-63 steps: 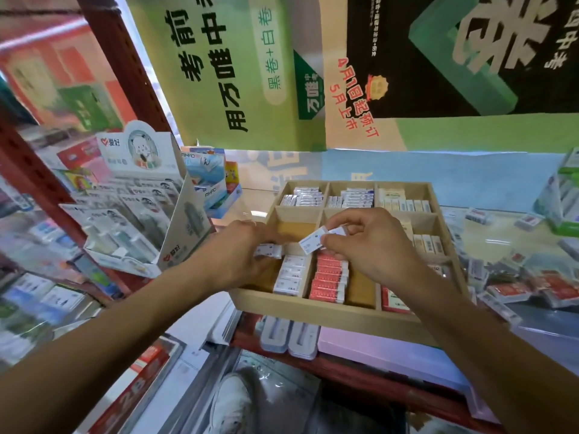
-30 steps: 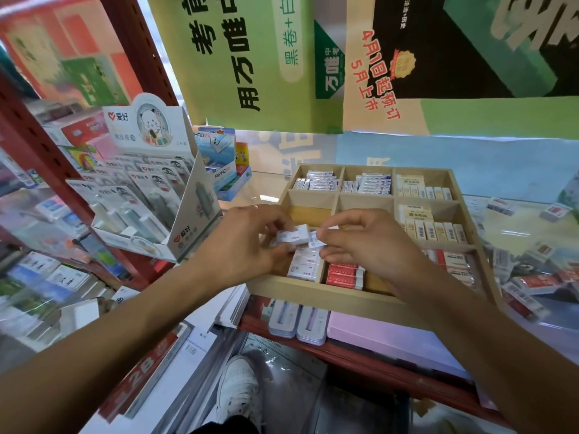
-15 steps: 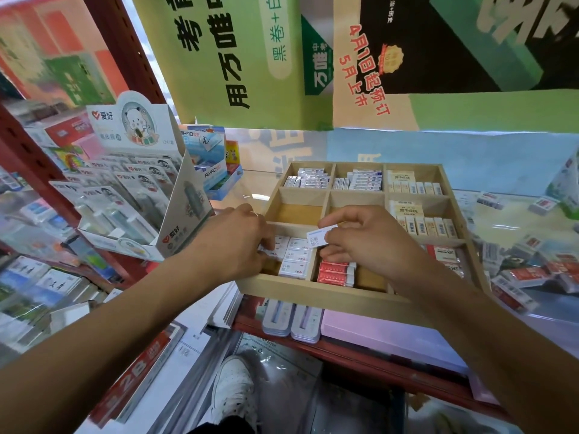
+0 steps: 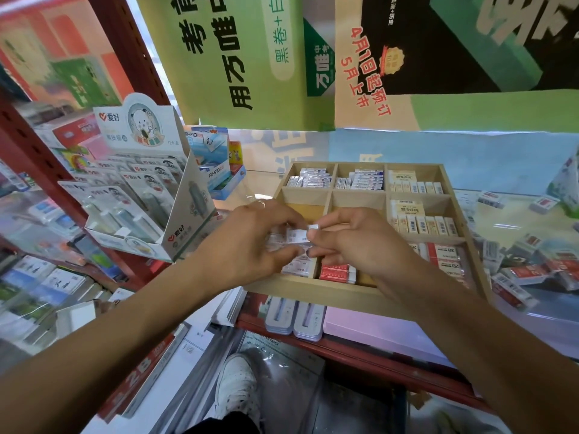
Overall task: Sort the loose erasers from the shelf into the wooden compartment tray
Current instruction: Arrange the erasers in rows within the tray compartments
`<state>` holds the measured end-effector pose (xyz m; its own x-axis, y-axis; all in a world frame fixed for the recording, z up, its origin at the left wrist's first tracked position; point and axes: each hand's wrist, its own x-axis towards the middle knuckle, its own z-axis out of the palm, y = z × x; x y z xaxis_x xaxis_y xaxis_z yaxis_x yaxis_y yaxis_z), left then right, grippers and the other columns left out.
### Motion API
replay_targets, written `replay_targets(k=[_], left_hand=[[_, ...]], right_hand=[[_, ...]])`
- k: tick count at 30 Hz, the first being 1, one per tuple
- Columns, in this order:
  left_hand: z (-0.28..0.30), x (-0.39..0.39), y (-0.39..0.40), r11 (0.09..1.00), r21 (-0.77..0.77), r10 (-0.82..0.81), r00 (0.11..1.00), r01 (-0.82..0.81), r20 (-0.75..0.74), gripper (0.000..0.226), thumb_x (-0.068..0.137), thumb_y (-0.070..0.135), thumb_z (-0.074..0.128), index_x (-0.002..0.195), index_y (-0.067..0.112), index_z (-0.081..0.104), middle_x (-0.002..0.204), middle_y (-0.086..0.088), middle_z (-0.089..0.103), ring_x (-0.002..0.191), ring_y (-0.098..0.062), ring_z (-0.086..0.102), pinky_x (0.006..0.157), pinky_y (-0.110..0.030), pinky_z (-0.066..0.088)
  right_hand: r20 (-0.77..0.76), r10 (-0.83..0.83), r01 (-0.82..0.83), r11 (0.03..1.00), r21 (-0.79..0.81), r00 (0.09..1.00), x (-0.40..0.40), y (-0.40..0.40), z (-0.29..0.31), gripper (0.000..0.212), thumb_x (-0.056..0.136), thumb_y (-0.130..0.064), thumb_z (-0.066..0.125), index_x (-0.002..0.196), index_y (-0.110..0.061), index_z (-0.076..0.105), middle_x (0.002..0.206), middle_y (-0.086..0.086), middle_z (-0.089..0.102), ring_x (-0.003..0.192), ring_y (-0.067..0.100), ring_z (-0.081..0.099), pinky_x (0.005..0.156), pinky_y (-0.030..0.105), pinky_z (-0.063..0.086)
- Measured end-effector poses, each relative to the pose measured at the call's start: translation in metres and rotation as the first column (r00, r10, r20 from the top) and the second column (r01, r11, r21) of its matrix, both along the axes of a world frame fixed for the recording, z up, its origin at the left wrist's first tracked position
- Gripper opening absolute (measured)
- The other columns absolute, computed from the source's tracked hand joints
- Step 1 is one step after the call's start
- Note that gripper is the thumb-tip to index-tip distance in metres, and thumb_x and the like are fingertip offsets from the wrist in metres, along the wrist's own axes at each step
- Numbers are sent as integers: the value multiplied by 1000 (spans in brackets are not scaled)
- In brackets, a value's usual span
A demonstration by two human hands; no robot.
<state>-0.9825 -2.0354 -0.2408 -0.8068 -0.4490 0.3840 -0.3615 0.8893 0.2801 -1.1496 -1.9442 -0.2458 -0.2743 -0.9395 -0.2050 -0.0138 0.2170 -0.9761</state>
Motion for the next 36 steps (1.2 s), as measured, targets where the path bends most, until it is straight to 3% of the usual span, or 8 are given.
replay_targets(k=[4, 7, 12, 18, 24, 29, 36], left_hand=[[-1, 7, -2, 1000, -25, 19, 997, -17, 68, 28, 78, 34, 69, 102, 20, 71, 96, 8, 69, 84, -4, 59, 74, -18, 44], [3, 16, -12, 995, 34, 85, 968, -95, 237, 24, 79, 40, 74, 99, 27, 72, 96, 9, 70, 87, -9, 62, 76, -30, 51], [10, 13, -18, 983, 18, 152, 871, -181, 468, 20, 81, 38, 73, 100, 34, 72, 105, 13, 64, 98, -9, 53, 87, -31, 48], [6, 0, -22, 976, -76, 210, 789, -204, 577, 15, 80, 40, 71, 95, 39, 71, 105, 8, 56, 99, -16, 52, 86, -37, 50], [4, 7, -21, 979, 29, 163, 857, -203, 489, 16, 83, 31, 70, 98, 35, 74, 104, 11, 67, 95, -8, 55, 85, -33, 51], [4, -13, 2, 969, 217, 92, 989, -117, 120, 19, 84, 9, 69, 96, 23, 76, 89, 14, 71, 84, -1, 63, 73, -5, 41], [12, -89, 40, 934, 352, -54, 998, 59, -25, 23, 86, 13, 68, 90, 35, 72, 87, 20, 70, 86, 4, 61, 76, -9, 46]], right_hand=[[-7, 20, -20, 1000, 19, 1000, 1, 0, 0, 18, 84, -16, 74, 99, -9, 67, 90, 6, 74, 77, 14, 73, 73, 29, 60], [-90, -13, 15, 1000, 14, 996, -7, 1, -2, 19, 83, -18, 75, 100, -14, 68, 92, 2, 73, 80, 12, 72, 75, 28, 59], [-147, -24, 28, 999, 29, 989, -15, 2, -6, 17, 83, -21, 75, 98, -19, 69, 90, 1, 73, 79, 9, 70, 75, 27, 58], [-220, 17, -14, 1000, 14, 975, -16, 5, -6, 14, 82, -23, 75, 95, -22, 70, 88, -4, 73, 82, 10, 70, 84, 36, 58], [-354, 44, -61, 998, -35, 934, -27, 17, -3, 8, 84, -19, 71, 91, -22, 71, 81, -8, 72, 76, 5, 66, 77, 26, 53], [-538, -11, -60, 992, -114, 843, -44, 37, -4, 6, 84, -21, 70, 87, -25, 72, 79, -13, 70, 76, -4, 64, 73, 20, 51], [-641, -137, -4, 977, -213, 755, -87, 89, 3, 9, 84, -15, 71, 87, -23, 71, 79, -15, 67, 76, -6, 62, 67, 8, 48]])
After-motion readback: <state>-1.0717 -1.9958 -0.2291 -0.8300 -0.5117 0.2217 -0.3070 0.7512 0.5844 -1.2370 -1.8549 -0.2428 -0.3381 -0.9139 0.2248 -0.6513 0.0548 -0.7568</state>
